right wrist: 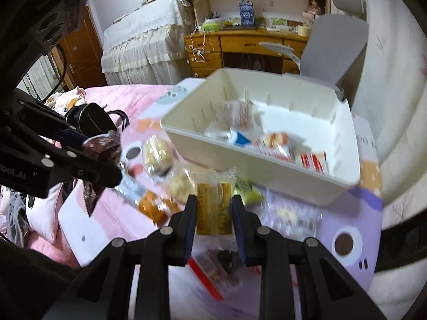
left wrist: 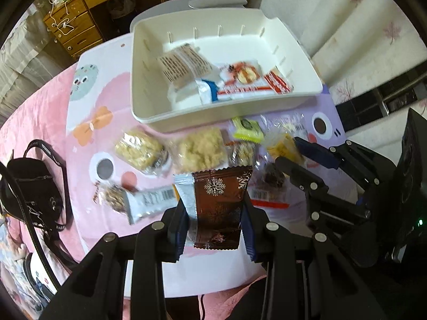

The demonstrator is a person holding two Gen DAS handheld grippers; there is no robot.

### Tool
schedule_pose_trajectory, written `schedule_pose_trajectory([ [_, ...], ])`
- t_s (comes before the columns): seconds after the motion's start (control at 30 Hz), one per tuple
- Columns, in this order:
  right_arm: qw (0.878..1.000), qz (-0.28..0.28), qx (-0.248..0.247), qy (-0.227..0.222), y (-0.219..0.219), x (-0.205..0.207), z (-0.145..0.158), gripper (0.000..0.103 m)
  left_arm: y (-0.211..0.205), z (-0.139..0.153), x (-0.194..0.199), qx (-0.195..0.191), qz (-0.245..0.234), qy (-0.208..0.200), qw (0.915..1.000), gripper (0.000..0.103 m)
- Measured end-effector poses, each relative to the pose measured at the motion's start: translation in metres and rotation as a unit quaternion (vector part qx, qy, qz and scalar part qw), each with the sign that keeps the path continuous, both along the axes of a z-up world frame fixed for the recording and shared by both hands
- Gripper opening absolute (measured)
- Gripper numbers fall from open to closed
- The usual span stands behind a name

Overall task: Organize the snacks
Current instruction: 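Lift and carry the brown wrapper and yellow box over the white tray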

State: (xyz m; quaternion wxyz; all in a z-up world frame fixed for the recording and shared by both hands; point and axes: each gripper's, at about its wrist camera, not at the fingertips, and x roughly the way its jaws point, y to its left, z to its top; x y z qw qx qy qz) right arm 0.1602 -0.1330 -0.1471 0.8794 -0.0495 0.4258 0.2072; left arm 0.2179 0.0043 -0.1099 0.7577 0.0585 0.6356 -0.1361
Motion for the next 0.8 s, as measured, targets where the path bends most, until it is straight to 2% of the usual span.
schedule_pose_trajectory([
  [0.4,0.999,-0.032,-0.007,-0.033,0.038,0.047,0.033,0.026,0.040,0.013,0.071,-0.030,0.007,-0.027,0.9992,0.033],
  [0.8,0.993,-0.101,-0.028,-0.057,0.049,0.090,0.029,0.026,0.052,-0.012,0.126,-0.103,-0.006,-0.063,0.9926,0.033],
])
